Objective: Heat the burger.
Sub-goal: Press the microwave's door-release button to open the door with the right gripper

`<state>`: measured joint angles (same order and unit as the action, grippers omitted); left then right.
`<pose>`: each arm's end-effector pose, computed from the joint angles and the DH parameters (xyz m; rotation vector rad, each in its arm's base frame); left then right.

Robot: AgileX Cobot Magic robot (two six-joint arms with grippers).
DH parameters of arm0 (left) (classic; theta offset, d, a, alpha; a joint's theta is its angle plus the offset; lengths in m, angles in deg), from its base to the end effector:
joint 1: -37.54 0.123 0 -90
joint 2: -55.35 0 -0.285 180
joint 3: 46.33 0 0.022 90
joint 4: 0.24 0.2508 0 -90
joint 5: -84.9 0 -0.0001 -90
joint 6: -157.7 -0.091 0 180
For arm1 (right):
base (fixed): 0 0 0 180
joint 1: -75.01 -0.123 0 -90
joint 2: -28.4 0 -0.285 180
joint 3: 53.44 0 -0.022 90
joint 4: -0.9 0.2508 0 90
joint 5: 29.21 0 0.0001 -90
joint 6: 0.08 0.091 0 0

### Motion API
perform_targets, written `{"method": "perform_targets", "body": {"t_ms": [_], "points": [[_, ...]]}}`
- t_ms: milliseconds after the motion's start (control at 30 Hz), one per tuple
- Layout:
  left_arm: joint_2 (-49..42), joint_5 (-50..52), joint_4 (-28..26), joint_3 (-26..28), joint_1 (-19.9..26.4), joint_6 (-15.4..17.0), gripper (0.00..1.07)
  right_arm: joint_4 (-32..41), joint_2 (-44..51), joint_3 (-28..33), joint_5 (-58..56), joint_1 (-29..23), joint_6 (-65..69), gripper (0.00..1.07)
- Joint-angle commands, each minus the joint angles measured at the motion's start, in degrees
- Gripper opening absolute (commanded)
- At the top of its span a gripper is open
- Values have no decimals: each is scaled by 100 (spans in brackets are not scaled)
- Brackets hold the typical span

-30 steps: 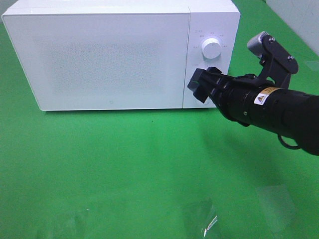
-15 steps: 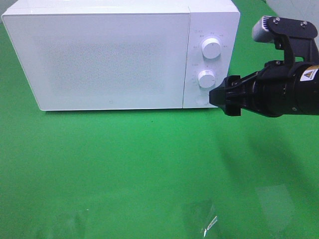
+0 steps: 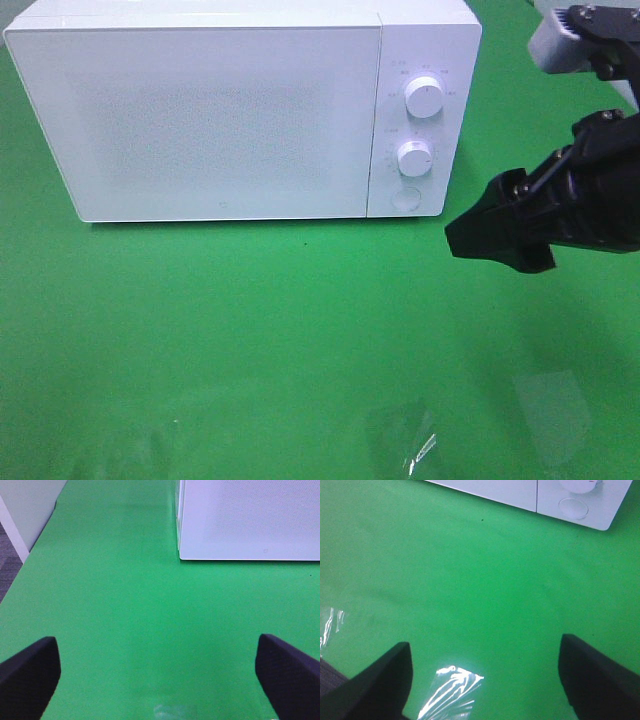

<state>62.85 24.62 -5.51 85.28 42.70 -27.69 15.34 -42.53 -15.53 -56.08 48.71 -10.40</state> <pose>-0.0051 -0.0078 0.2791 0.0083 2.0242 0.0067 0.1884 0.1046 0.2682 -0.5432 2.3188 0.3767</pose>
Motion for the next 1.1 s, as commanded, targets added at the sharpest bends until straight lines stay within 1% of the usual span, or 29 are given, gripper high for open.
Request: {"method": "perform_targets", "body": {"t_ms": [33, 333, 400, 433, 467, 567, 633, 667, 700, 733, 767, 800, 833, 867, 900, 933, 1033, 1100], "points": [[-115, 86, -23, -23, 0, 6, 98, -40, 584, -46, -710, 40, 23, 76], [-115, 86, -23, -23, 0, 6, 98, -46, 1404, -46, -1490, 40, 126, 76], [-115, 86, -23, -23, 0, 6, 98, -160, 1753, -6, -1845, 40, 166, 76], [-115, 86, -23, -23, 0, 6, 98, -160, 1753, -6, -1845, 40, 166, 76], [-115, 86, -23, -23, 0, 6, 98, -338, 2000, 52, -1965, 40, 298, 76], [-115, 86, -23, -23, 0, 6, 98, -470, 2154, 80, -2023, 40, 390, 76], [-115, 86, -23, -23, 0, 6, 98, -991, 2819, 178, -2189, 92, 756, 76], [-115, 86, -23, -23, 0, 6, 98, -991, 2819, 178, -2189, 92, 756, 76], [-115, 86, -23, -23, 0, 6, 98, -1192, 3111, 212, -2303, 189, 877, 76], [-115, 86, -23, -23, 0, 6, 98, -1192, 3111, 212, -2303, 189, 877, 76], [-115, 86, -23, -23, 0, 6, 98, -1295, 3421, 241, -2412, 390, 900, 76], [-115, 86, -23, -23, 0, 6, 98, -1295, 3421, 241, -2412, 390, 900, 76], [-115, 86, -23, -23, 0, 6, 98, -1341, 3707, 241, -2515, 607, 900, 76], [-115, 86, -23, -23, 0, 6, 98, -1341, 3707, 241, -2515, 607, 900, 76], [-115, 86, -23, -23, 0, 6, 98, -1341, 3948, 241, -2573, 762, 900, 76], [-115, 86, -23, -23, 0, 6, 98, -1341, 3948, 241, -2573, 762, 900, 76], [-115, 86, -23, -23, 0, 6, 98, -1335, 4412, 241, -2613, 974, 928, 76], [-115, 86, -23, -23, 0, 6, 98, -1341, 4538, 241, -2618, 1031, 968, 76]]}}
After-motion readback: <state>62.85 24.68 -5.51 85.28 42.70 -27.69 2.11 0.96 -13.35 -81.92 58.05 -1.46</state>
